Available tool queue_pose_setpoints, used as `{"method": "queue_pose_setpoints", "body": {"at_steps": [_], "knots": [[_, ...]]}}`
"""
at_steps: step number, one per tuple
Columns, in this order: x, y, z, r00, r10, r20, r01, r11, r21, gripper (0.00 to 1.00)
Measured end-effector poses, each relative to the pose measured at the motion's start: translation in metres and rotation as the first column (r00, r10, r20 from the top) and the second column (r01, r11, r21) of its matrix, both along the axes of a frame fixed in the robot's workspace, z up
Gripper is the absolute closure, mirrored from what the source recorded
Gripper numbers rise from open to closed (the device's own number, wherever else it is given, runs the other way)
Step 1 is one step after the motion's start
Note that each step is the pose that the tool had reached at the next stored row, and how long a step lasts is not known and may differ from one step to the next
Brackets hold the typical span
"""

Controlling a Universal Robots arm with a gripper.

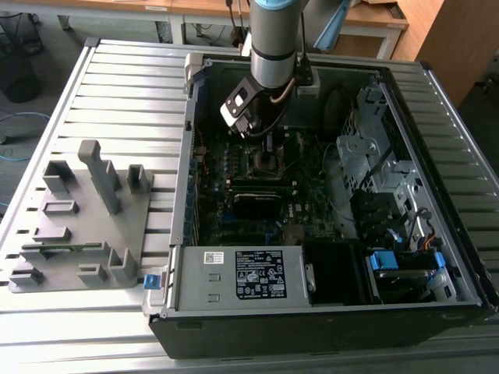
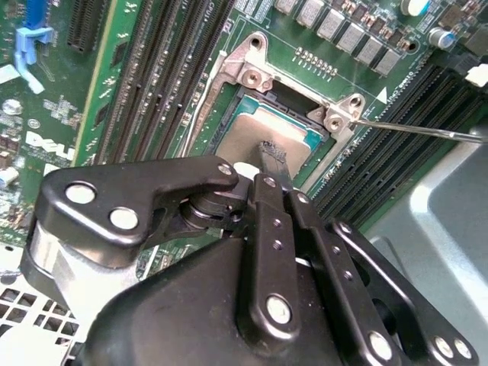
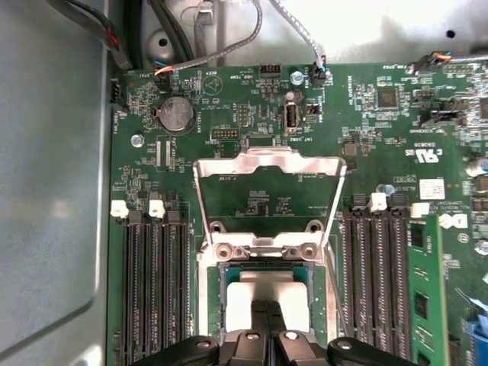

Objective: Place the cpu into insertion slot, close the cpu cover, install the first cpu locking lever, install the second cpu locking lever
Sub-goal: 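Place the cpu into insertion slot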

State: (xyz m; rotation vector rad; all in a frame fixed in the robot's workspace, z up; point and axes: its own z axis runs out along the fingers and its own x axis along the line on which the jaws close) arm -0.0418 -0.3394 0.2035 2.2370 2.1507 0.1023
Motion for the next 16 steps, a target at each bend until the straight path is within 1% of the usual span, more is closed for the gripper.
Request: {"method": "queue_pose_setpoints", "body": {"at_steps": [12,16], "knots": [[0.000,0.0000,0.0184,1.0000,0.000,0.0001,0.000,1.0000,0.0000,0.89],[0.000,0.0000,0.0192,1.0000,0.000,0.0004,0.000,1.0000,0.0004,0.89]]}}
